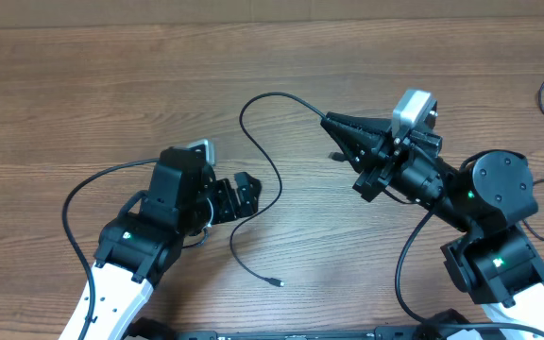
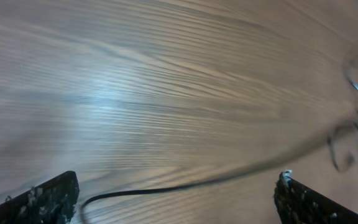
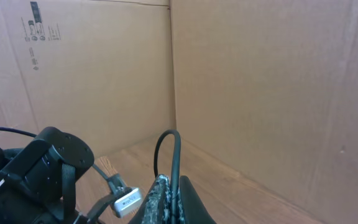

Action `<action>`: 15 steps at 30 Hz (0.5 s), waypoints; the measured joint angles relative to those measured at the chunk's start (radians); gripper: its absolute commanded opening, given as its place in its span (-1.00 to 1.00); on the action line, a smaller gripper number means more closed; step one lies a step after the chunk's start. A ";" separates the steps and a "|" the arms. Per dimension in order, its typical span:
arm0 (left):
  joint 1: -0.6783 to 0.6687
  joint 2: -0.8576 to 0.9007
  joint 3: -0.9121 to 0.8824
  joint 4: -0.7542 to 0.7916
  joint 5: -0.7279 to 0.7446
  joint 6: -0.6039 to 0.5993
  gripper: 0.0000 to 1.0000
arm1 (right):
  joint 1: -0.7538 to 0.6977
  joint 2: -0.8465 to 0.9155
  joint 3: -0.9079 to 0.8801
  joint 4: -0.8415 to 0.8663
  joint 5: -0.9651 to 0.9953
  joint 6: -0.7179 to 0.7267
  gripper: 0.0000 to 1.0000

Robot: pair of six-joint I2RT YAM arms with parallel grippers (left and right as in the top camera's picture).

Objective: Untangle cables

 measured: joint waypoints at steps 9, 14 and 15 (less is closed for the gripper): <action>0.000 0.064 0.000 0.052 0.200 0.212 0.99 | 0.000 0.006 0.000 0.017 -0.035 0.064 -0.93; 0.000 0.151 0.000 0.093 0.227 0.245 0.99 | 0.000 0.007 0.000 0.072 -0.092 0.162 -0.93; 0.000 0.169 0.000 0.102 0.233 0.248 1.00 | 0.000 0.007 0.000 0.084 -0.103 0.181 -0.93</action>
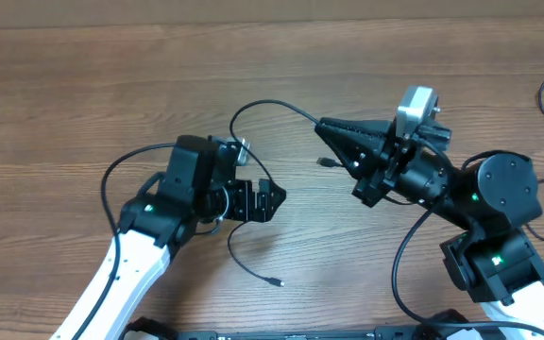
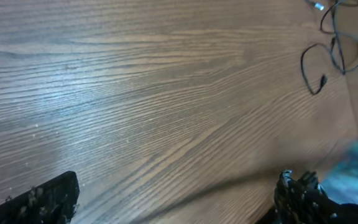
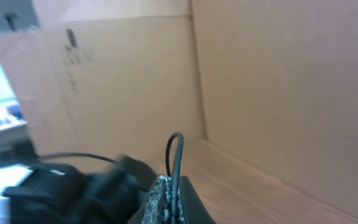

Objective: Untangle cables

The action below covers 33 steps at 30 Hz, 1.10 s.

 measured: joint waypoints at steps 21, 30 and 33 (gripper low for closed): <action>0.000 0.180 0.000 -0.008 0.057 0.027 -0.92 | -0.021 0.036 0.000 -0.062 0.025 0.103 -0.93; 0.062 0.180 0.000 -0.058 0.069 0.028 -0.92 | -0.188 0.134 0.000 -0.278 0.083 0.065 -0.93; 0.106 0.180 0.001 -0.069 0.108 0.030 -0.92 | -0.261 0.158 0.000 -0.324 0.089 0.058 -0.93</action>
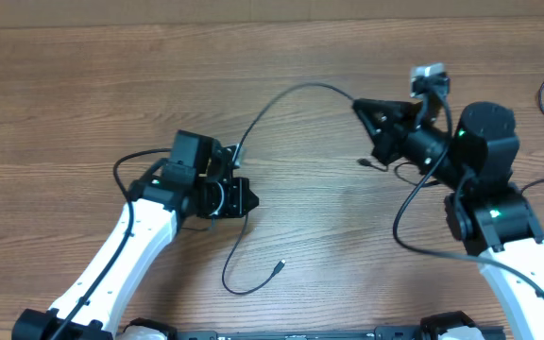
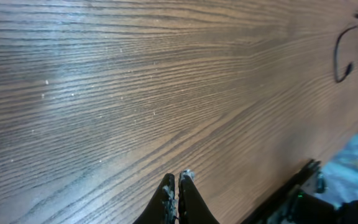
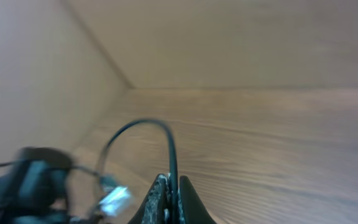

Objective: Untangle cables

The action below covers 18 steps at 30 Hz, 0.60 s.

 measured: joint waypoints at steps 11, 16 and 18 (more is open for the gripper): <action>0.071 -0.083 0.122 -0.018 0.177 0.022 -0.92 | -0.060 0.017 0.000 -0.232 -0.085 -0.031 -0.93; 0.071 -0.164 0.212 -0.030 0.193 0.023 -0.92 | -0.059 0.017 0.000 -0.341 -0.222 -0.081 0.26; 0.071 -0.190 0.240 -0.033 0.195 0.022 -0.92 | -0.053 0.017 0.000 -0.370 -0.261 -0.103 0.44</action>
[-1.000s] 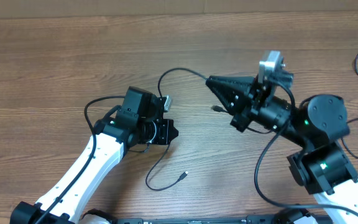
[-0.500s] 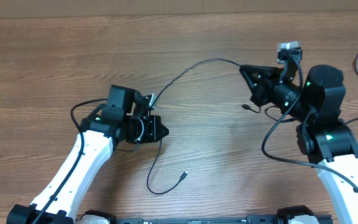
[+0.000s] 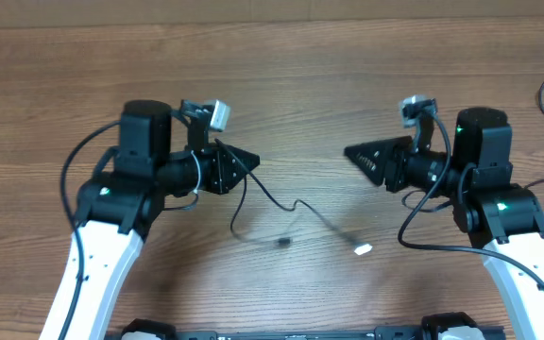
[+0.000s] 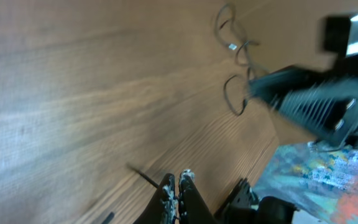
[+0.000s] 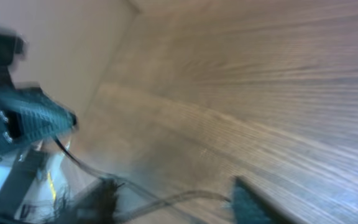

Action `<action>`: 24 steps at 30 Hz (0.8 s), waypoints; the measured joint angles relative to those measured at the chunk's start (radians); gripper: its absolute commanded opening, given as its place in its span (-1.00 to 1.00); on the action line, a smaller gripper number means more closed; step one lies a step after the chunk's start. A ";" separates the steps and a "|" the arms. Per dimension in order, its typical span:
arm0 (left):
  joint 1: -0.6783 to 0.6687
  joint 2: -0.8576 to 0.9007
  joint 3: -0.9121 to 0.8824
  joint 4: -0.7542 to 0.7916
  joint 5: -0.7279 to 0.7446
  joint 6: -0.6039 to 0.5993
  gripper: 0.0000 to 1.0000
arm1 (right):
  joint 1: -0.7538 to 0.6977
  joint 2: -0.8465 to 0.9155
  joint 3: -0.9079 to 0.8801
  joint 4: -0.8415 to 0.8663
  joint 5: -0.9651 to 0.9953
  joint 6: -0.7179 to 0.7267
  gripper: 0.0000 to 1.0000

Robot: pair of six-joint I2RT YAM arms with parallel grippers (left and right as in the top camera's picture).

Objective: Untangle cables

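Note:
A thin black cable (image 3: 319,219) lies loose on the wooden table between the arms. It has a white plug (image 3: 363,249) at one end and a dark plug (image 3: 282,243) on a second strand. My left gripper (image 3: 256,161) is shut on the cable's upper part; in the left wrist view its jaws (image 4: 178,177) are pressed together, with a bit of cable (image 4: 140,176) beside them. My right gripper (image 3: 349,151) points left and stands open. In the blurred right wrist view its fingers (image 5: 247,200) are wide apart, and the cable (image 5: 185,198) hangs below, free of them.
Other black cables lie at the far right edge of the table (image 3: 281,57); the left wrist view shows them as loops (image 4: 235,93). Each arm's own black lead hangs beside it.
My right gripper has opened and let go of the cable, which now lies slack on the table. My left gripper, still shut on it, now sits higher and points right.
First my right gripper held the cable up while my left stood open beside its lower part. Then the left was open around the cable. Later the left was shut on it and the cable stretched between both grippers. Now only the left holds it.

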 measured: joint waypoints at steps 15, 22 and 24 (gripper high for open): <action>0.000 -0.037 0.076 -0.060 -0.019 -0.120 -0.92 | 0.103 0.000 0.000 -0.033 -0.219 -0.350 0.63; 0.000 -0.037 0.076 -0.074 -0.137 -0.355 -0.92 | 0.204 0.037 0.000 -0.020 -0.254 -0.572 0.64; 0.000 -0.037 0.076 -0.087 -0.193 -0.423 -0.92 | 0.219 0.064 0.000 -0.003 -0.256 -0.601 0.66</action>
